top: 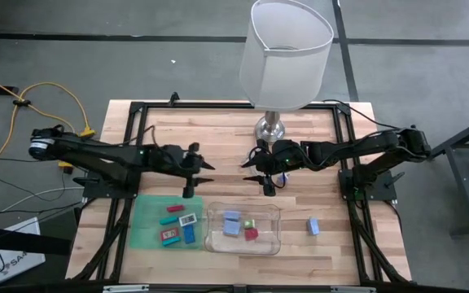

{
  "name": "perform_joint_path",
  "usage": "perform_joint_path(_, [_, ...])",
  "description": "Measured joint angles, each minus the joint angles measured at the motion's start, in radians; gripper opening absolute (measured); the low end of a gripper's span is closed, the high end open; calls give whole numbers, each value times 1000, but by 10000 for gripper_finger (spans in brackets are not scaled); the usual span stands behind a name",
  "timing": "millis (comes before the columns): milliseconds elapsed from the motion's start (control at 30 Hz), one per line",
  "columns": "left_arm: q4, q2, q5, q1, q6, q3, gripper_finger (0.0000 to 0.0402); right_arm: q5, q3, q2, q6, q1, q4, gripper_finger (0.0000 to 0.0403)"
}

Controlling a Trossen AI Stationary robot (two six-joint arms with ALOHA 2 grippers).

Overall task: Pick & Place Office items
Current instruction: Put the violet charger adapter into the transparent bin

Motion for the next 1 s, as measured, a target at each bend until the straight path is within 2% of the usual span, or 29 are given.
perform_joint_path(400, [130,-262,-8,111,-10,-235,177,0,0,0,0,0,-2,180])
perform_joint_path(733, [153,-429,-7,221,-74,-349,177,0,0,0,0,0,-3,180])
perform_joint_path(1000, [167,-589,-4,246,-113,-447,177,0,0,0,0,0,-3,180])
